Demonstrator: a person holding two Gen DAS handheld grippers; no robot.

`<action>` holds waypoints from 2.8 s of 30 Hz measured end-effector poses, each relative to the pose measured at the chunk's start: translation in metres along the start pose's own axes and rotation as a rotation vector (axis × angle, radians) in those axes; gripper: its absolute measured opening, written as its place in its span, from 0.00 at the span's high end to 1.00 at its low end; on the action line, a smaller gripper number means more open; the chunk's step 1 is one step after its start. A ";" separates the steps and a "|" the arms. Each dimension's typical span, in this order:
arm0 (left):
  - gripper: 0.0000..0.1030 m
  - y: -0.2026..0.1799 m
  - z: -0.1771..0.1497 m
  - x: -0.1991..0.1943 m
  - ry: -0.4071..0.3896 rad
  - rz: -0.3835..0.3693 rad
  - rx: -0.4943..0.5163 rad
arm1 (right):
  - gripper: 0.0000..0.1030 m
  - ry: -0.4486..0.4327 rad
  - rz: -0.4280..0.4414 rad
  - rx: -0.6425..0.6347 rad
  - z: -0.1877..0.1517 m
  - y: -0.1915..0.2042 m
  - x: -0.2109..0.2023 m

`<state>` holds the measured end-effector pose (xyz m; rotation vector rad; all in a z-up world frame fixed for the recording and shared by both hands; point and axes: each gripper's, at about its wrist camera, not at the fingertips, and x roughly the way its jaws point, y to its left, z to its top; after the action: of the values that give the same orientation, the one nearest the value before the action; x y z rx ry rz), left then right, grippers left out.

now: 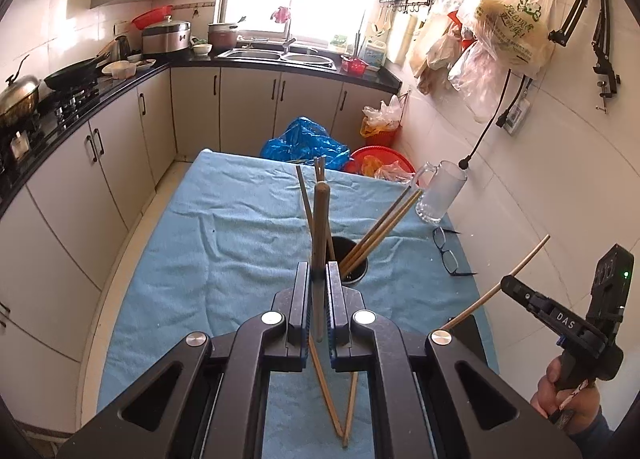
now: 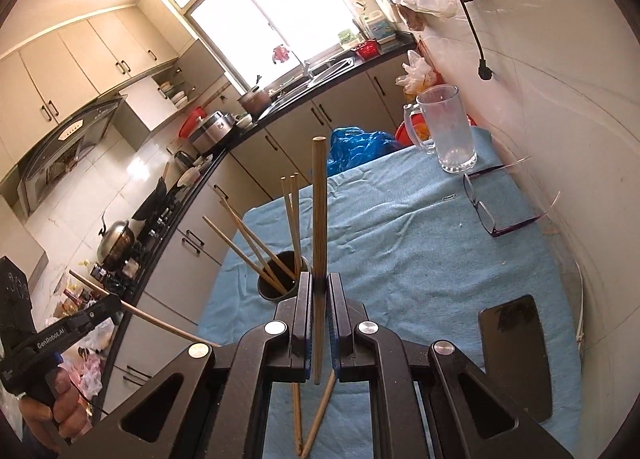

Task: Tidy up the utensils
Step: 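Lower both held chopsticks into the black holder, then open both grippers and move them back over the last two chopsticks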

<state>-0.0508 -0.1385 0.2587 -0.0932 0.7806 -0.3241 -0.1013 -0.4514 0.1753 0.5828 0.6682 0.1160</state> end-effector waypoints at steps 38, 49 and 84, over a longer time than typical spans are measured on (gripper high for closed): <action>0.94 -0.007 0.100 0.040 -0.055 -0.082 -0.002 | 0.93 -0.079 0.010 0.008 0.083 0.041 0.046; 0.94 -0.001 0.096 0.082 0.014 -0.094 -0.003 | 0.93 -0.041 -0.025 0.018 0.084 0.045 0.088; 0.57 0.052 -0.019 0.082 0.126 0.042 -0.097 | 0.51 0.206 -0.203 0.061 -0.015 -0.010 0.099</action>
<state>0.0034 -0.1149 0.1794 -0.1489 0.9218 -0.2535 -0.0337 -0.4243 0.1061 0.5625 0.9293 -0.0347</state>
